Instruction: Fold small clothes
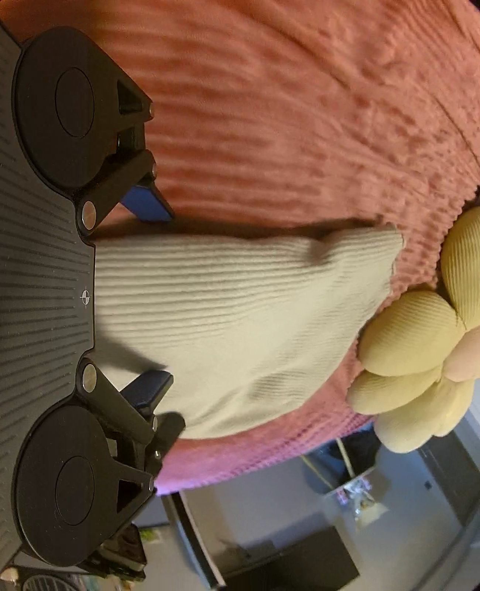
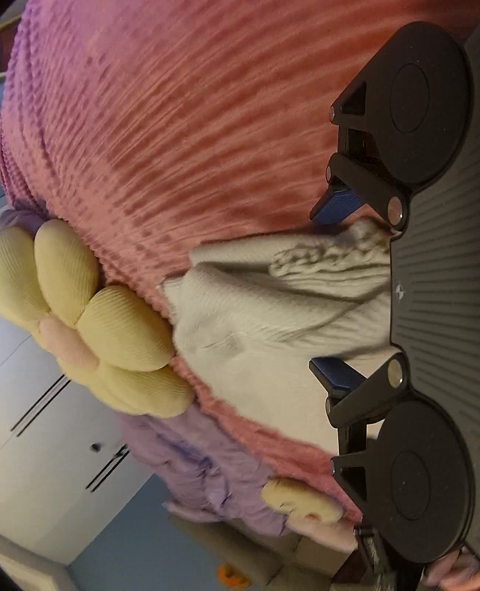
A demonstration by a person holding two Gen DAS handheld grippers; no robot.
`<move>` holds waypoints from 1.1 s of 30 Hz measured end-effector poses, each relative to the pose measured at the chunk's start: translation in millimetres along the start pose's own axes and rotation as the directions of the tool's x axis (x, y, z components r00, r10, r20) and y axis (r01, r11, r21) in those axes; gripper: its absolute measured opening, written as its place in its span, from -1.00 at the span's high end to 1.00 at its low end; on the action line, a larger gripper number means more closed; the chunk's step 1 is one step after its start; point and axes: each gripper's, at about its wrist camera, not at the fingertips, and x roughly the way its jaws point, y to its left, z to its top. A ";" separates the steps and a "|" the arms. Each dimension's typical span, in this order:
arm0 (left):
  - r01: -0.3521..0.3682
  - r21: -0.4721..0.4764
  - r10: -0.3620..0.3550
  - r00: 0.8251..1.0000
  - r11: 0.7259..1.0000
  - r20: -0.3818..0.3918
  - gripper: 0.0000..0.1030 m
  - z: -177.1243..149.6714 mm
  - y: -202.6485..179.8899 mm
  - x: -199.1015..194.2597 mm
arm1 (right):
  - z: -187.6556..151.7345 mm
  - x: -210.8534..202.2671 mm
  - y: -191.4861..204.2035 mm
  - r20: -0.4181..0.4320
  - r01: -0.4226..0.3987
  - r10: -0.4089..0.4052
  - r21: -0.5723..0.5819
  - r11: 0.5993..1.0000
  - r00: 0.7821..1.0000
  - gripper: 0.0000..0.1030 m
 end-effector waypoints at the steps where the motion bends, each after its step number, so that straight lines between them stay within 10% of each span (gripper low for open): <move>1: -0.002 -0.003 0.002 1.000 1.000 -0.001 -0.56 0.9 0.4 3.0 | 2.0 1.7 0.0 -0.005 -0.032 0.032 -0.005 0.999 0.999 -0.03; 6: 0.011 -0.015 -0.011 1.000 1.000 0.011 -0.48 9.7 -2.7 14.7 | 5.1 14.5 -10.1 -0.031 -0.084 0.086 0.057 0.995 0.996 -0.17; 8: 0.005 -0.004 -0.005 1.000 1.000 0.014 -0.12 9.7 -7.4 15.2 | 6.4 17.4 -10.5 -0.030 -0.090 0.092 0.086 0.992 0.995 -0.19; 13: 0.027 0.014 -0.027 0.999 1.000 0.029 0.14 13.9 -18.6 -3.9 | 7.1 7.8 17.7 -0.017 -0.076 0.076 0.011 0.997 0.997 0.16; 18: 0.006 0.135 -0.017 0.997 0.991 0.078 0.14 -8.8 -32.3 -66.0 | -11.2 -19.6 55.3 -0.028 -0.162 0.161 -0.061 0.985 0.987 0.20; 24: -0.190 0.158 0.178 0.980 0.969 0.087 -0.06 -62.8 -10.2 -110.5 | -76.1 -34.8 97.9 -0.084 -0.206 0.196 -0.133 0.969 0.977 0.16; 27: -0.332 0.117 0.321 0.942 0.936 0.102 -0.16 -88.4 2.2 -121.1 | -105.7 -36.4 103.6 -0.114 -0.061 0.044 -0.151 0.987 0.993 -0.08; 33: -0.378 0.075 0.358 0.913 0.923 0.194 -0.37 -135.0 -2.5 -149.5 | -138.6 -94.4 139.3 0.039 0.079 -0.071 -0.256 0.963 0.997 -0.09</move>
